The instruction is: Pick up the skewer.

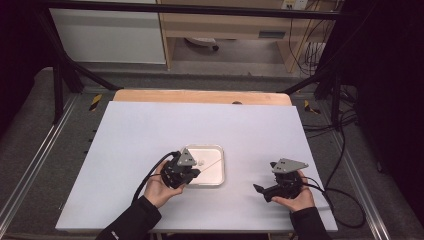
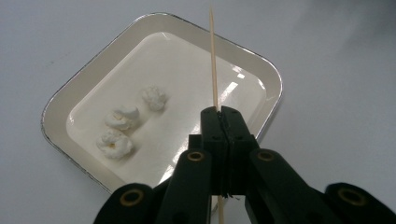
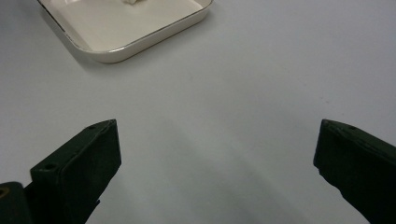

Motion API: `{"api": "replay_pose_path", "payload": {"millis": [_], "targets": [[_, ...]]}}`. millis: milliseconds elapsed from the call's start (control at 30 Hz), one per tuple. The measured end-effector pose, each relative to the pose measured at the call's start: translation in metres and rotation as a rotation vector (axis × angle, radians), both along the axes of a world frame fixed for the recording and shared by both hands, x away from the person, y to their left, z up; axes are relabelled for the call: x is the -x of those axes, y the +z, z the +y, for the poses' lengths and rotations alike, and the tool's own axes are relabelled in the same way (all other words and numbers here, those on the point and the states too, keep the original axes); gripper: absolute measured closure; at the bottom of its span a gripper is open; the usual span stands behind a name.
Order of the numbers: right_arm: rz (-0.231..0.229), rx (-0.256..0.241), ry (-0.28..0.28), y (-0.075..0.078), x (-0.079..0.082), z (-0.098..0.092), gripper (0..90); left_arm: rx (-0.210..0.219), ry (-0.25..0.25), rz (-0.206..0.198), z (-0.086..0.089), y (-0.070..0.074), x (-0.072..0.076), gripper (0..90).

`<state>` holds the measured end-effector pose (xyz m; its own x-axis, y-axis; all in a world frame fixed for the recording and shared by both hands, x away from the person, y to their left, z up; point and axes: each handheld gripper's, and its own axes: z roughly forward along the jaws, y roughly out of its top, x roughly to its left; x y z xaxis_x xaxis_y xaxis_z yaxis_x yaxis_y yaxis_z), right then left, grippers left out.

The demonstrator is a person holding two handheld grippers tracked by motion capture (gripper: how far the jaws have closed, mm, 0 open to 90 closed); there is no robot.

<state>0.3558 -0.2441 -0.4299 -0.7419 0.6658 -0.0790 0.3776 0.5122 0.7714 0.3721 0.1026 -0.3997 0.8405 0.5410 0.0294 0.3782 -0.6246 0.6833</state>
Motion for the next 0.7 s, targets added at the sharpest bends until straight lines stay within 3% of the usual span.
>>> {"api": "replay_pose_path", "payload": {"millis": [200,433,700], "targets": [[-0.059,0.104,0.046,0.007,0.003,0.011,3.0,-0.015,-0.020,-0.001,-0.008,0.006,0.002,89.1],[-0.112,0.165,0.108,0.014,0.005,0.024,4.7,-0.035,-0.062,-0.003,-0.027,0.012,0.004,89.1],[-0.178,0.272,0.171,0.018,0.008,0.035,7.9,-0.062,-0.104,-0.012,-0.051,0.017,0.007,89.1]]}}
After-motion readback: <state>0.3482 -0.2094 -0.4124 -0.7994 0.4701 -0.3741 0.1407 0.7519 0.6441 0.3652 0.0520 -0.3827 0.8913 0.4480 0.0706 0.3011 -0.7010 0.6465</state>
